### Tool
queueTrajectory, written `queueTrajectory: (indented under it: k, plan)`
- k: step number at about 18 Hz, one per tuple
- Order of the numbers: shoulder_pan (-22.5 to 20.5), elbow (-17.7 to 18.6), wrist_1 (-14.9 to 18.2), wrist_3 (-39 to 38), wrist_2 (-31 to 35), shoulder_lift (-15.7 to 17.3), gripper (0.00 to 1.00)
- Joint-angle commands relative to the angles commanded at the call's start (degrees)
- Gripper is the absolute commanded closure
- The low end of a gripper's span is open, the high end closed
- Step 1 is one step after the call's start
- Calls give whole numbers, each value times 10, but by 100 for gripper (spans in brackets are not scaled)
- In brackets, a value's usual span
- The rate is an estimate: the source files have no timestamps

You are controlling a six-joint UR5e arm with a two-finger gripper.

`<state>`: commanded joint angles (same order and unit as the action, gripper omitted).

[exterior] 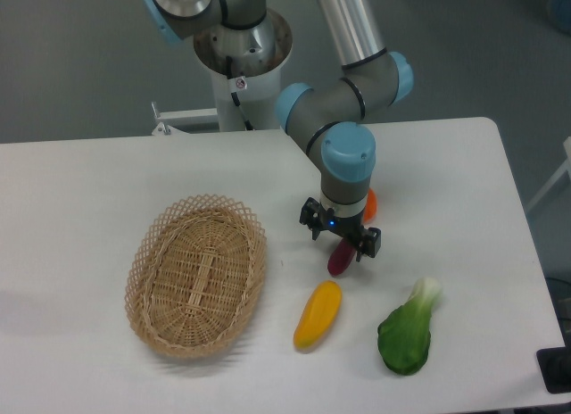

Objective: Pick up the sweet potato from the table
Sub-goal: 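Lower the gripper around the sweet potato and close on it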

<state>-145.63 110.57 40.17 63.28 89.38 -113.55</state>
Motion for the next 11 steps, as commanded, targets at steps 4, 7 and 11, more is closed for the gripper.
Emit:
queueTrajectory:
  k: [4, 7, 11]
  plan:
    - [0, -2, 0, 0, 0, 0, 37]
    - [0, -4, 0, 1, 0, -1, 47]
    - [0, -7, 0, 3, 0, -3, 53]
